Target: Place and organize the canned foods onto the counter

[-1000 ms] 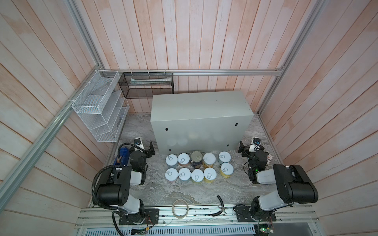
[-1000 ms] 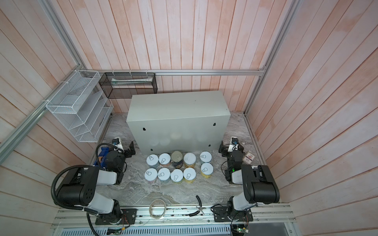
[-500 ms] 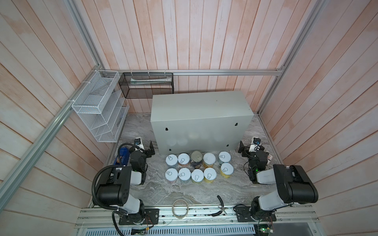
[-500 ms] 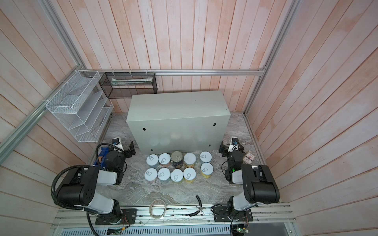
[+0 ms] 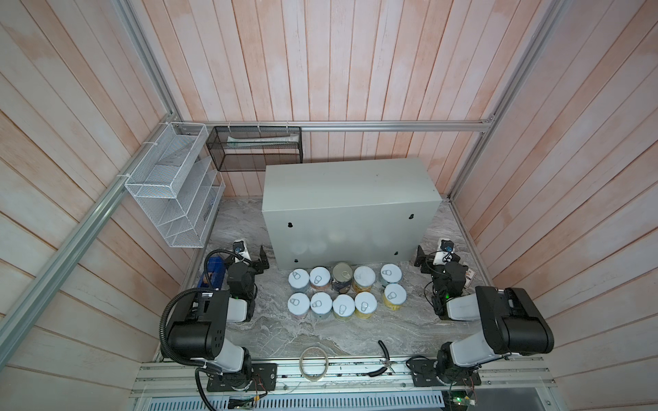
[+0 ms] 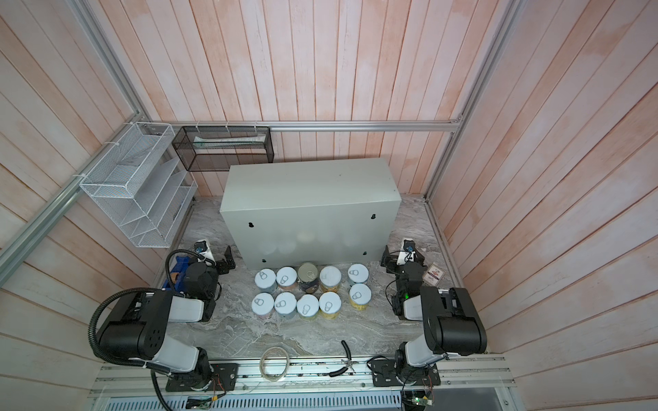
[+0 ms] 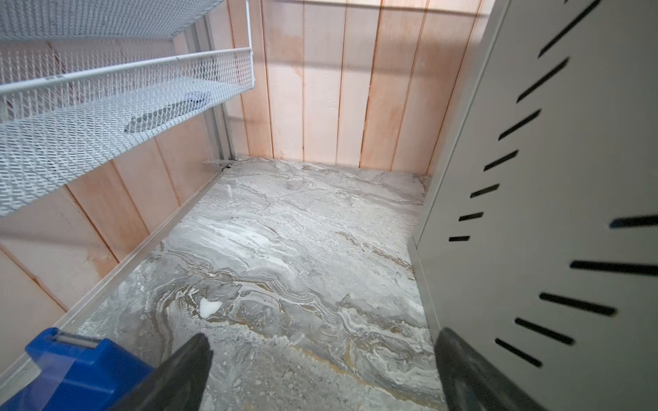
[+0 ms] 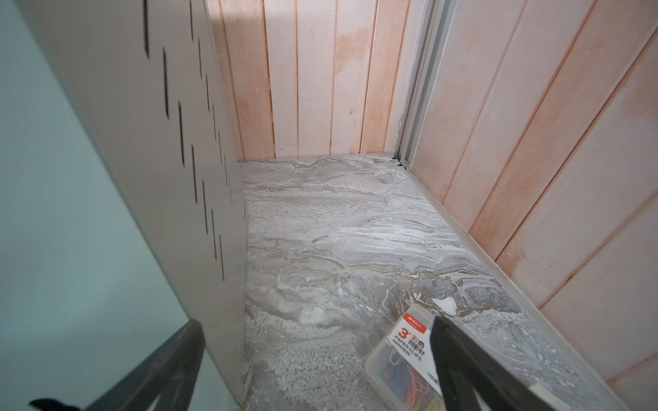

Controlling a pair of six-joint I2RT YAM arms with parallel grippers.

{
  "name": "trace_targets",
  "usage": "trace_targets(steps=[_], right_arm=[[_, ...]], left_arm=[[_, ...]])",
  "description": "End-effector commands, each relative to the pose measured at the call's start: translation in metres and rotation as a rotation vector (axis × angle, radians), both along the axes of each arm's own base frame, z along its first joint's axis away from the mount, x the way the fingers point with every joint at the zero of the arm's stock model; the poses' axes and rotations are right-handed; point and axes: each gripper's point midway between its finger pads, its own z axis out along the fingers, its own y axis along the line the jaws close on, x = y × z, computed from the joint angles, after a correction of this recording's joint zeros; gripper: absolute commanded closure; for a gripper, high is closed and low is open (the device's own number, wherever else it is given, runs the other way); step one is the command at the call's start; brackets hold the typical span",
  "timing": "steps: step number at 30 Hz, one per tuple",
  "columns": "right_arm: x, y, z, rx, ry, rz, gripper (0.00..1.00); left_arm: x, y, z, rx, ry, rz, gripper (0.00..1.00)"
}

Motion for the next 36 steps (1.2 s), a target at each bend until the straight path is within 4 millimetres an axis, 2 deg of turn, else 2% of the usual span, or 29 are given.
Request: trace_targets(steps=[1,4,7,9,11,13,15,17,20,23,25,29,36], right_arm=[[0.001,-0.01,0.005,0.013,-0.005,-0.058,0.02],[0.002,-0.021,0.018,0.011,-0.03,-0.146,0.02],[0.015,-0.025,0.025,0.014,0.06,-0.172,0.02],[0.011,-0.032,0.04,0.042,0.022,-0.226,0.02],[0.0,-0.049,0.051,0.103,-0.029,-0.335,0.02],[-0.005,-0.054,0.055,0.144,-0.014,-0.376,0.02],[-0.009,-0.056,0.057,0.174,0.013,-0.396,0.02],[-0.014,-0.047,0.061,0.198,0.021,-0.353,0.02],[-0.022,-0.042,0.065,0.25,0.019,-0.363,0.02],[-0.03,-0.034,0.07,0.265,0.051,-0.372,0.02],[-0.037,-0.025,0.072,0.281,0.079,-0.353,0.03],[-0.054,-0.012,0.067,0.331,0.153,-0.346,0.04],[-0.079,0.007,0.054,0.411,0.268,-0.286,0.07]], left_arm=[[0.001,0.007,0.012,-0.004,-0.034,0.052,0.0],[0.005,0.005,0.012,0.0,-0.019,0.036,0.0],[0.005,0.004,0.011,-0.001,-0.018,0.032,0.0],[0.005,0.004,0.011,-0.001,-0.018,0.032,0.0],[0.005,0.004,0.012,-0.001,-0.019,0.032,0.0],[0.006,0.002,0.013,0.005,-0.023,0.019,0.0],[0.017,-0.003,0.02,0.037,0.027,0.015,0.0],[0.028,-0.004,0.024,0.04,0.094,0.014,0.0],[0.02,-0.004,0.026,0.045,0.049,0.025,0.0],[0.016,0.0,0.024,-0.045,0.12,0.066,0.0],[0.013,-0.017,0.03,-0.069,0.14,0.0,0.0],[-0.002,-0.032,0.032,-0.099,0.227,0.031,0.0],[-0.052,-0.076,0.029,-0.258,0.351,-0.027,0.0]])
